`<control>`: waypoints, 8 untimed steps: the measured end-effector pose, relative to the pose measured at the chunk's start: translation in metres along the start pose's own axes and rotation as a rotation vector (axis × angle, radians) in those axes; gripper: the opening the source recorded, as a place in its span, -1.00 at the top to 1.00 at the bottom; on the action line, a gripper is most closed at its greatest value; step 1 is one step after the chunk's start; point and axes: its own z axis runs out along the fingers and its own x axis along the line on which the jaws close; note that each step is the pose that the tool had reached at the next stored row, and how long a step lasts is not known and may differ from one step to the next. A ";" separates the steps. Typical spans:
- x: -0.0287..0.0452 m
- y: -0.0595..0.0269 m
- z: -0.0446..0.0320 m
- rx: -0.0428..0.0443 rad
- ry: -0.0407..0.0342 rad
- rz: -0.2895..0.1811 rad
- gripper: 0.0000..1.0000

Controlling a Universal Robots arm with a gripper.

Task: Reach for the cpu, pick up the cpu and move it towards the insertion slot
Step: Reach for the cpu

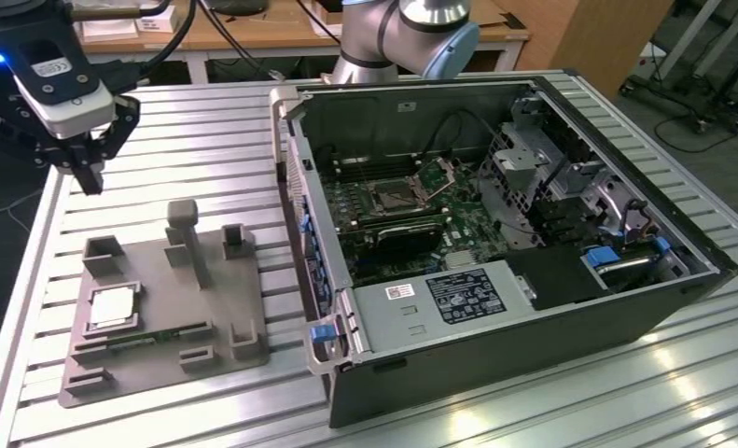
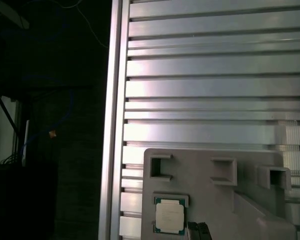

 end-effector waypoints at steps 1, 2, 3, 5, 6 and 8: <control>0.0001 -0.0003 0.0001 -0.0001 -0.0001 0.000 0.79; 0.0001 -0.0006 0.0001 0.0000 -0.0001 0.000 0.79; 0.0002 -0.0009 0.0001 -0.0001 -0.0001 0.000 0.79; 0.0003 -0.0014 0.0001 -0.0001 -0.0001 0.000 0.79; 0.0004 -0.0017 0.0002 -0.0001 -0.0001 0.000 0.79; 0.0007 -0.0022 0.0002 0.0000 0.0000 0.000 0.79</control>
